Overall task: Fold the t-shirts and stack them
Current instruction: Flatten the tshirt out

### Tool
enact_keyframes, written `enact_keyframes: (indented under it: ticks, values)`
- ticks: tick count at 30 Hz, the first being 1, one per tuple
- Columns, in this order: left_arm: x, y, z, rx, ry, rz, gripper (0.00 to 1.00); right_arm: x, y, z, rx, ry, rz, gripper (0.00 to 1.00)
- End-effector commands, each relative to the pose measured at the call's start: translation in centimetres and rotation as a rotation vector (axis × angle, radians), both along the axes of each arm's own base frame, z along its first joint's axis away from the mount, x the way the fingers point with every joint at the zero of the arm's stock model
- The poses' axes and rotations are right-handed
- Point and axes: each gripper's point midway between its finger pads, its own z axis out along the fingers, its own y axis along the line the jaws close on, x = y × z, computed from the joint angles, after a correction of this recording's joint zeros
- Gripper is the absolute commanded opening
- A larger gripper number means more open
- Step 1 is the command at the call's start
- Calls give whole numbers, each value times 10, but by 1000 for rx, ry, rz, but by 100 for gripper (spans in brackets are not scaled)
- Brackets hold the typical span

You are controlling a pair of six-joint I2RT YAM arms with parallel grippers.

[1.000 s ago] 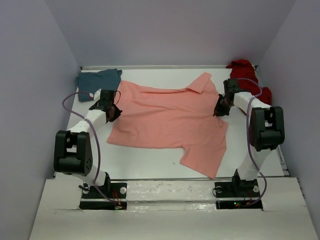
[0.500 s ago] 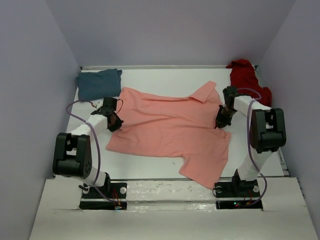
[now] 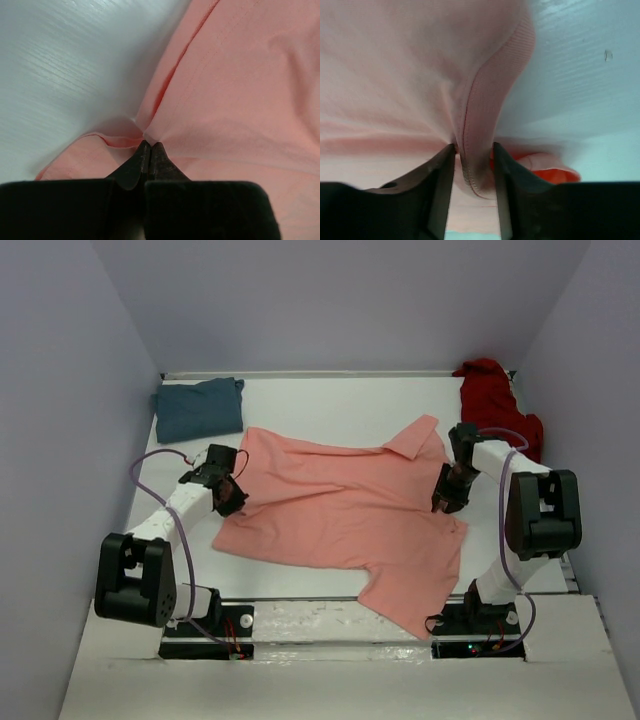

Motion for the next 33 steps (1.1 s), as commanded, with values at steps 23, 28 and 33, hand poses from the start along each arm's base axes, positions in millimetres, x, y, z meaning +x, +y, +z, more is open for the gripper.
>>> enact_keyframes:
  ticks: [23, 28, 33]
  values:
    - [150, -23, 163, 36, -403, -133, 95, 106, 26, 146, 133, -455, 3, 80]
    - [176, -38, 134, 0, -379, -177, 93, 119, 53, 134, 299, -497, -24, 77]
    - [202, -40, 127, 3, -383, -185, 91, 130, 70, 124, 411, -510, -41, 74]
